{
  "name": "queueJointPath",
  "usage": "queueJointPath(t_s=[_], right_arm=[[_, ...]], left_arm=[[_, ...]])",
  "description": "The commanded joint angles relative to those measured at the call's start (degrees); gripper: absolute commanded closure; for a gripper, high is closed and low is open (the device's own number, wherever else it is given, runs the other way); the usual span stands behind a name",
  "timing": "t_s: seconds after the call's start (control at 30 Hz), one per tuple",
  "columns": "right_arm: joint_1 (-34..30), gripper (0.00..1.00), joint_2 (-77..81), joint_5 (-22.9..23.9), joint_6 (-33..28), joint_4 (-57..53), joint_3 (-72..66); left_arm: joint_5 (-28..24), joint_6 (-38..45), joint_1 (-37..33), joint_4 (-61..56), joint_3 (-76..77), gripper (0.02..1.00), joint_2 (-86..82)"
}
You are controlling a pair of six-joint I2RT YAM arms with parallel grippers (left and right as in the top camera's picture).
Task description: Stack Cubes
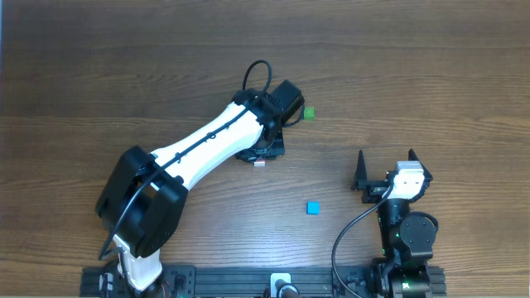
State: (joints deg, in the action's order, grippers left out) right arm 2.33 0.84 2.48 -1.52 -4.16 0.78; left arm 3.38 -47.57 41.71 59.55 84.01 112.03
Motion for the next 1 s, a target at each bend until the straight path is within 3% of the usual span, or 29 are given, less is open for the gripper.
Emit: queueJointPath(t_s=[0.03, 0.57, 1.0], right_arm=[[-0.33, 0.009, -0.46, 0.33, 0.17, 0.15, -0.48], [-0.33, 0.009, -0.46, 0.33, 0.17, 0.15, -0.48], [-0.33, 0.007, -0.46, 0.33, 0.17, 0.17, -0.48]], left_arm=[[-0.35, 0.79, 0.17, -0.17, 1.07, 0.95, 0.61], [-0.28, 0.79, 0.17, -0.17, 1.07, 0.912, 0.61], [-0.04, 0.81, 0.17, -0.15, 1.07, 0.75, 0.61]])
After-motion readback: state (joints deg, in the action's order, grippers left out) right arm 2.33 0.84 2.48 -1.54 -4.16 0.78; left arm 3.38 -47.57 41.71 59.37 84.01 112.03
